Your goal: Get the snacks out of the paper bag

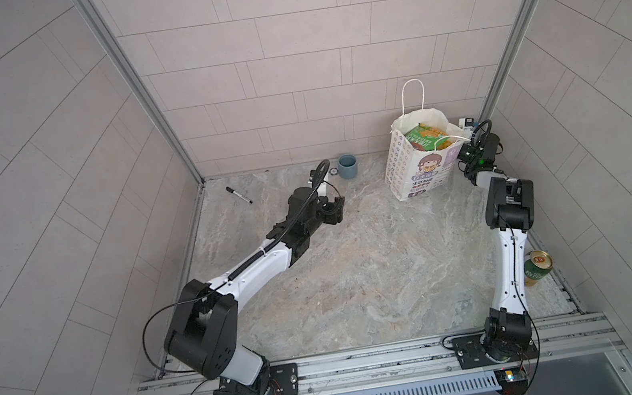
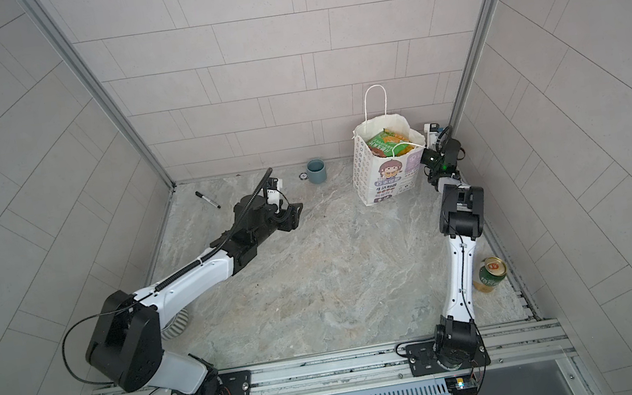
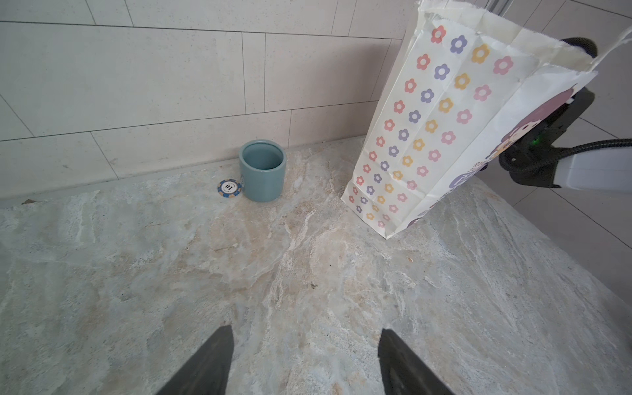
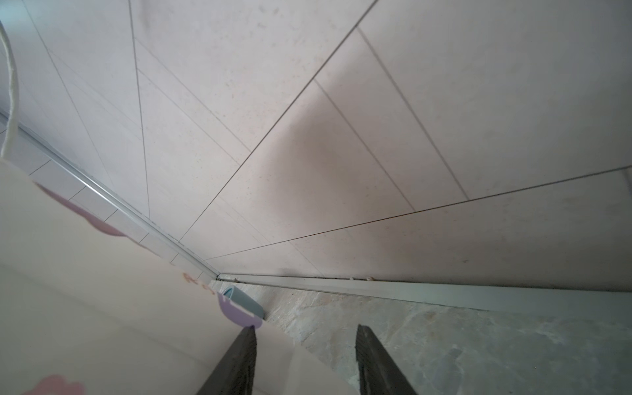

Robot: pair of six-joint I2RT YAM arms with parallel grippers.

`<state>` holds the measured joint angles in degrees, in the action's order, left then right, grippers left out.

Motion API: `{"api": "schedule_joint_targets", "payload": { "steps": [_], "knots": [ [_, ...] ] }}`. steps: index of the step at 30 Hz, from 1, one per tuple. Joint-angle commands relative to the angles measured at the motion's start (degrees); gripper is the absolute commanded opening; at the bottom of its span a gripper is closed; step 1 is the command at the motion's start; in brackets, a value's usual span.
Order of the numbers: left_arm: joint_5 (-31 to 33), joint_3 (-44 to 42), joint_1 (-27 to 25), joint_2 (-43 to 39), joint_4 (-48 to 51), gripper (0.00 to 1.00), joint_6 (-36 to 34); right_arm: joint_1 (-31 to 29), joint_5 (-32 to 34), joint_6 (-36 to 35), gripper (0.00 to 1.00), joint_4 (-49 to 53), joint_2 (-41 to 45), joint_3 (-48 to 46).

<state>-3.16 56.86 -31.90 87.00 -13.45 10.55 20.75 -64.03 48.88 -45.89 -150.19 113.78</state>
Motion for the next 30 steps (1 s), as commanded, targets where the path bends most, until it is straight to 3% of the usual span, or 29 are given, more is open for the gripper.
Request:
{"api": "schedule_joint_targets", "payload": {
  "steps": [1,9,30],
  "knots": [
    [2.6,-1.7,0.3,-3.1,-2.2,0.72,-0.1,-2.3,-3.0,-2.1,0.48,-6.0,5.9,-3.6],
    [4.8,-6.0,0.3,-8.6,-2.3,0.73,-0.5,-4.0,-2.0,-3.4,0.48,-10.8,13.2,-16.6],
    [8.9,-11.9,0.2,-13.7,-2.0,0.76,-1.2,-9.1,1.3,-17.3,0.48,-2.7,30.2,-41.9]
  ]
}}
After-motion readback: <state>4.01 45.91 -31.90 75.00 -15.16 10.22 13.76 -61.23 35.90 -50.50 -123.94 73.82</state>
